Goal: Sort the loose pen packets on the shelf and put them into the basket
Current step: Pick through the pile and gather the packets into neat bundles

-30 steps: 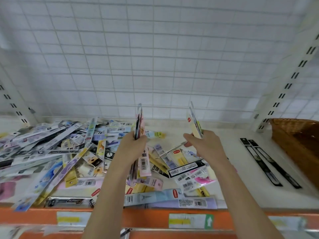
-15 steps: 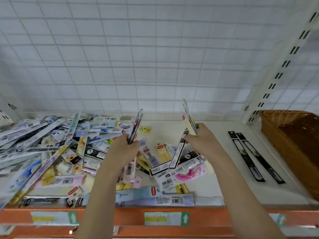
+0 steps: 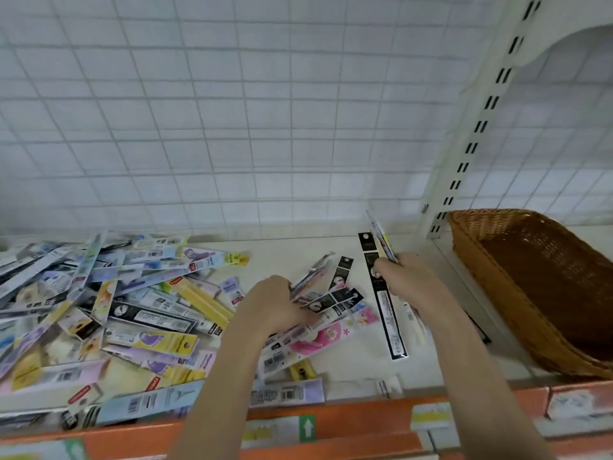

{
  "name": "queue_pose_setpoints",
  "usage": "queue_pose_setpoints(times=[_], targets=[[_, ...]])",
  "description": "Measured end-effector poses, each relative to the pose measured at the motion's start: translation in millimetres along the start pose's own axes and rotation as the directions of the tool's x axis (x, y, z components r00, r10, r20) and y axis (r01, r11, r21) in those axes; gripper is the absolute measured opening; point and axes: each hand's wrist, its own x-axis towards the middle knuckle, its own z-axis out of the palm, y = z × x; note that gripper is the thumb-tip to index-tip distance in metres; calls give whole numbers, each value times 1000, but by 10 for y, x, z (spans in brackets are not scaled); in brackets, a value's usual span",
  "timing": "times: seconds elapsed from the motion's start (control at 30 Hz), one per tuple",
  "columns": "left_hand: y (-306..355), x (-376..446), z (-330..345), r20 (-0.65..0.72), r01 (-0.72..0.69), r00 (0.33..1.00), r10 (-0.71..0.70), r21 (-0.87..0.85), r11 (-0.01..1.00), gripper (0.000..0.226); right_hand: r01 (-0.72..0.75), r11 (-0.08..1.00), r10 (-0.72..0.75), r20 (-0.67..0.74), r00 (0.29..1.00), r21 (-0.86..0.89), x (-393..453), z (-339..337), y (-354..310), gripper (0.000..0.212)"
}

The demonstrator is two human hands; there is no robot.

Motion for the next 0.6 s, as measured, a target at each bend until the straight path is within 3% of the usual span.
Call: queue_pose_setpoints(times=[0.1, 0.27, 0.37, 0.5, 0.6], targets=[[44, 33, 61, 17, 4, 1000, -5, 53, 999, 34, 7, 1000, -7, 3, 1000, -16, -28, -70, 28, 20], [26, 2, -121, -119, 48, 992, -50, -18, 999, 38, 68, 993, -74, -59, 995, -99, -25, -52, 9, 49], [-37, -53, -280, -191, 64, 979, -70, -36, 997, 32, 89, 978, -90, 3, 996, -191, 1, 29, -2, 55], [-172, -113, -385, -301, 72, 949, -96, -89, 993, 34, 132, 971, -112, 107, 988, -200, 25, 154, -17, 34], [-274, -117, -406, -292, 71, 949, -121, -175, 982, 29, 183, 931, -159, 102, 982, -315, 28, 247, -55, 28]])
